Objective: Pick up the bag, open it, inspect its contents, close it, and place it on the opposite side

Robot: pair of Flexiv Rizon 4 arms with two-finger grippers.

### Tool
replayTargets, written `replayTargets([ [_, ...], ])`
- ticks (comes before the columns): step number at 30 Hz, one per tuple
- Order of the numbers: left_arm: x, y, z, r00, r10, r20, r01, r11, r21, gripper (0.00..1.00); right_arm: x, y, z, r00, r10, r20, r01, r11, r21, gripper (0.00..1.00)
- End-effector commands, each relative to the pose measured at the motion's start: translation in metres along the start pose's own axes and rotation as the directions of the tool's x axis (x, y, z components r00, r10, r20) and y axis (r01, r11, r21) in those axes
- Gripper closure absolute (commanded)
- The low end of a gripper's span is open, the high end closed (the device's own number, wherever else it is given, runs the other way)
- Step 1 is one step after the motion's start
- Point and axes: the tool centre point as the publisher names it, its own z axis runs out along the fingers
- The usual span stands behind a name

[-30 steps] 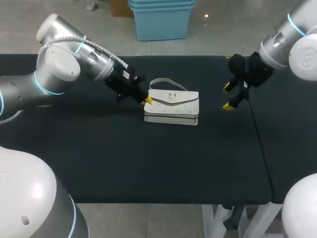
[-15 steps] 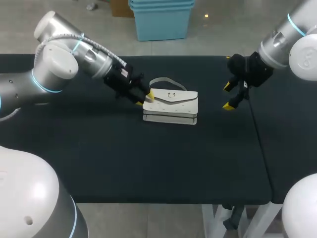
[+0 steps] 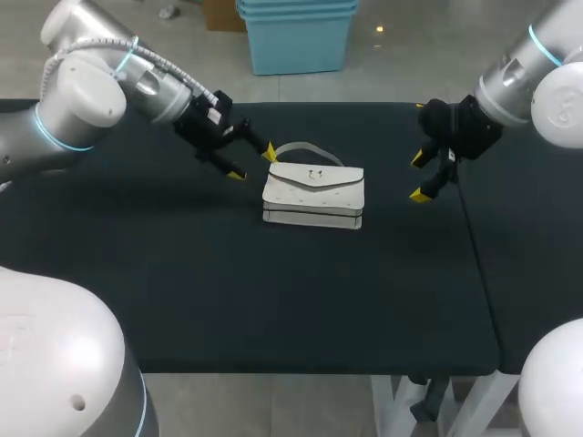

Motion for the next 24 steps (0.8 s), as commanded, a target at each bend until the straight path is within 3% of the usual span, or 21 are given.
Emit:
replayTargets([
  [1,0.003,0.002,-0.029,0.999,0.022,0.041,-0.022,1.000,0.000,0.00,-0.002,0.010,-0.005,1.000,-0.026,0.014,0.025,0.999,0.030,0.00],
  [15,0.000,-0.016,-0.072,0.956,0.233,0.179,-0.227,0.973,-0.050,0.00,0.002,0.054,-0.006,0.980,-0.170,0.108,0.151,0.975,0.165,0.00],
  [24,0.006,-0.022,-0.093,0.854,0.473,0.216,-0.467,0.880,-0.082,0.00,0.009,0.074,0.008,0.957,-0.229,0.176,0.189,0.958,0.217,0.00],
])
